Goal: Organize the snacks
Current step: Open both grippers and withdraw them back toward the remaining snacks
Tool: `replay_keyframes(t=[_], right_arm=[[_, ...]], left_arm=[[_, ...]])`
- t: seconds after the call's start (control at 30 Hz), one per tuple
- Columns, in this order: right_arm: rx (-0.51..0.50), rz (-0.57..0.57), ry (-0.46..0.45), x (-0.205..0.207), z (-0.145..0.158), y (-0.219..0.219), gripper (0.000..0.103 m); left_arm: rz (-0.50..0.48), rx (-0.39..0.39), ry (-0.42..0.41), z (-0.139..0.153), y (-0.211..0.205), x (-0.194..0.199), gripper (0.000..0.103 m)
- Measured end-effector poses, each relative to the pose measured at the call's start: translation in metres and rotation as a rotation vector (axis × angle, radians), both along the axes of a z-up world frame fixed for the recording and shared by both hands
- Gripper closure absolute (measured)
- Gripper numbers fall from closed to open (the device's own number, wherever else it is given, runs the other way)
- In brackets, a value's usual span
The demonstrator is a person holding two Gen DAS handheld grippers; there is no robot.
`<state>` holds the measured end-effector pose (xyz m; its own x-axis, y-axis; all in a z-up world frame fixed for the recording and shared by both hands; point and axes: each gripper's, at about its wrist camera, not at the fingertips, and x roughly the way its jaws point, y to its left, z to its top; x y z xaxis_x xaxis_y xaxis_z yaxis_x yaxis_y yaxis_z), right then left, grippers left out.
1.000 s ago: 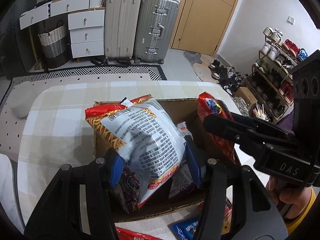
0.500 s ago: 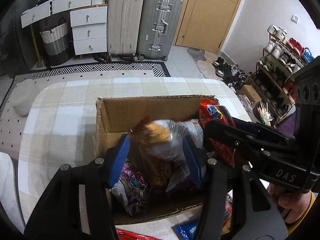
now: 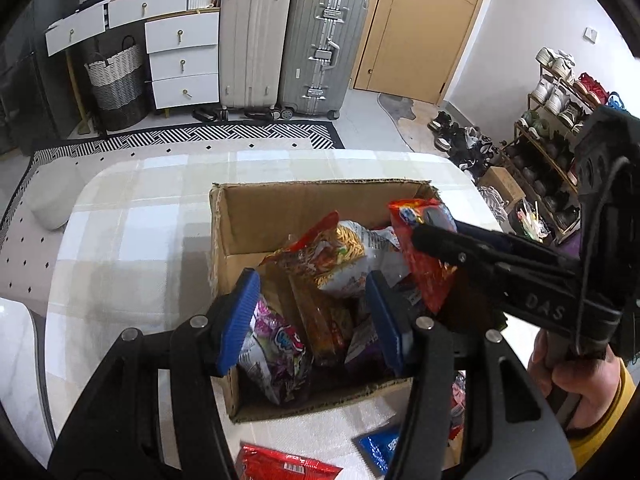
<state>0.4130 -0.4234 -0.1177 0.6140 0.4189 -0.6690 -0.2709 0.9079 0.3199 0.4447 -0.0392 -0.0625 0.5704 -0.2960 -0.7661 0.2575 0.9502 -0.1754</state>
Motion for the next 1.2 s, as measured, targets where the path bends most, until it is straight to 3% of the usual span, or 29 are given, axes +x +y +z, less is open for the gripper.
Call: replay_keyframes(t=[0.43, 0.77, 0.83, 0.93, 1.03, 1.2], right_arm=[[-0.027, -0.011, -0.071, -0.024, 0.033, 0.001, 0.053], [0.036, -0.002, -0.2, -0.113, 0.069, -0.007, 0.051], [0.043, -0.004, -0.226, -0.134, 0.075, -0.009, 0.048], [0.047, -0.002, -0.283, -0.174, 0.081, -0.012, 0.038], [0.039, 0.007, -0.344, -0.212, 0.085, -0.011, 0.035], [0.037, 0.004, -0.462, -0.277, 0.087, -0.013, 0.013]], left_arm=[[0.013, -0.03, -0.017, 0.026, 0.018, -0.047, 0.05], [0.022, -0.056, -0.091, 0.068, 0.032, -0.124, 0.041], [0.026, -0.069, -0.109, 0.075, 0.036, -0.143, 0.039], [0.032, -0.078, -0.142, 0.083, 0.038, -0.173, 0.027], [0.033, -0.087, -0.19, 0.093, 0.041, -0.205, 0.025], [0.042, -0.099, -0.232, 0.106, 0.049, -0.259, 0.023]])
